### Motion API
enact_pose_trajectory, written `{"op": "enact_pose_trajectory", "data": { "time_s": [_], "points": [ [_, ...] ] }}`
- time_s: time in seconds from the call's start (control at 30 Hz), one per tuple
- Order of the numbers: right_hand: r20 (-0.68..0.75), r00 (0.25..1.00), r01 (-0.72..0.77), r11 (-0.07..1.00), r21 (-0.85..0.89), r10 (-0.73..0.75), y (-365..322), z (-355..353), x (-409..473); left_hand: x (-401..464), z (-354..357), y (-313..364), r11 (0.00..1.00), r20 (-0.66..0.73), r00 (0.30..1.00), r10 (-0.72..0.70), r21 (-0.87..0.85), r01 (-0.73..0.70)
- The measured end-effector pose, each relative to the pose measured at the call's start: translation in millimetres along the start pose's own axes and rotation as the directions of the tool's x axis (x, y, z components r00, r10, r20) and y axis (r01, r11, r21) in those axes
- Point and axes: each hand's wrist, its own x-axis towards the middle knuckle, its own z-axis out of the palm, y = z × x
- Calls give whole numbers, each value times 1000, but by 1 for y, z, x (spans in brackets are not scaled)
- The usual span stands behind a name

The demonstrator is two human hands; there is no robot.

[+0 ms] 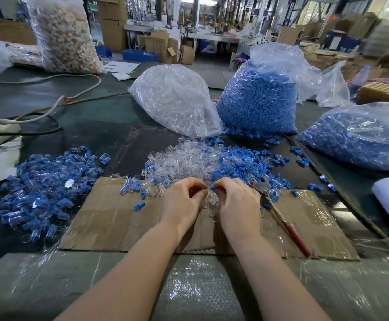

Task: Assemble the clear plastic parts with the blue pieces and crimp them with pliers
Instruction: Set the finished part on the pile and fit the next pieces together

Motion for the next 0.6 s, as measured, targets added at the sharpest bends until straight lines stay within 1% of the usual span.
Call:
{"op": "enact_pose_trajectory", "data": {
  "time_s": [0.13, 0.27, 0.43, 0.6],
  "points": [
    [20, 998, -54, 990, 132, 52, -1, 11, -4, -4, 1, -7, 997, -7, 1000, -28, -76, 27],
    [32, 998, -62, 968, 243, 56, 1, 14, -6, -4, -2, -9, 984, -9, 999, -52, -172, 50],
    [-19, 1000, -13, 930, 368, 22, 0, 13, -10, -7, -4, -9, 979, 8, 998, -60, -192, 61],
    [-57, 998, 26, 906, 422, -2, 1, 13, -13, -9, -5, -7, 980, 9, 997, -73, -184, 73]
  ]
}}
